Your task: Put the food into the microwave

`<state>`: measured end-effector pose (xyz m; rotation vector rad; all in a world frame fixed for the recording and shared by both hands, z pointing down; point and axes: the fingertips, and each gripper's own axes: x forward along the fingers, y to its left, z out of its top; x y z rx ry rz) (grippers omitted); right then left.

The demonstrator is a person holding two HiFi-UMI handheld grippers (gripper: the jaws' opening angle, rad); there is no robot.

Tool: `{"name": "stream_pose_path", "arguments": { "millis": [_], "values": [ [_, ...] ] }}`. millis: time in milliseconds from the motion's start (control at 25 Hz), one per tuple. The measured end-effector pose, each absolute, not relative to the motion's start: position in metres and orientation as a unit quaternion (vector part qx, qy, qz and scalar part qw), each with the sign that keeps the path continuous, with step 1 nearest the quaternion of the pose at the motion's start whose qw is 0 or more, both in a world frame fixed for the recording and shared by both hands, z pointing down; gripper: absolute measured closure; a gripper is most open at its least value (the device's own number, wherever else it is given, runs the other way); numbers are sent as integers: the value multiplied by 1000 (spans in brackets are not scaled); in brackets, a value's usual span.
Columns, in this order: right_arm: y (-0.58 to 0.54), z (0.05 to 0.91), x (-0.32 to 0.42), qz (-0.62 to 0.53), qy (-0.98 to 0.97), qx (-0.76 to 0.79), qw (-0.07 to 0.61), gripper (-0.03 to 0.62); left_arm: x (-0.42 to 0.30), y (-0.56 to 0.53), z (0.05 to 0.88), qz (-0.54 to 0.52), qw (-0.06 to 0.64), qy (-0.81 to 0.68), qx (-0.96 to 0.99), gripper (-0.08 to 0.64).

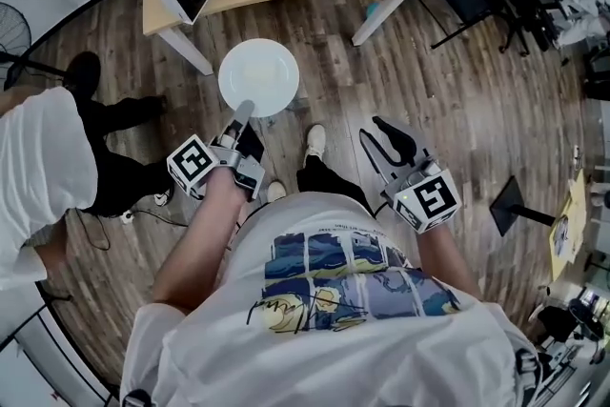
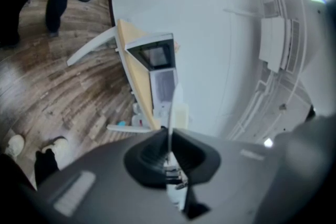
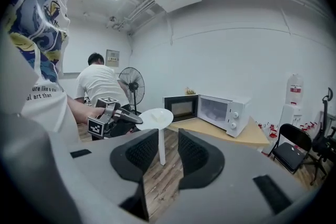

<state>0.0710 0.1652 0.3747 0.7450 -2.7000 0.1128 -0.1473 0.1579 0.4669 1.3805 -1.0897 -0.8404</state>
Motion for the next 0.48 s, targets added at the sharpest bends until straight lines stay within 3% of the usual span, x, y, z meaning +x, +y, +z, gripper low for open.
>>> {"name": "stream_pose_path", "arguments": {
  "millis": [480],
  "values": [
    [-7, 371, 88, 33, -960, 224, 164, 483, -152, -3, 474, -368, 547, -498, 563, 545]
  ]
}}
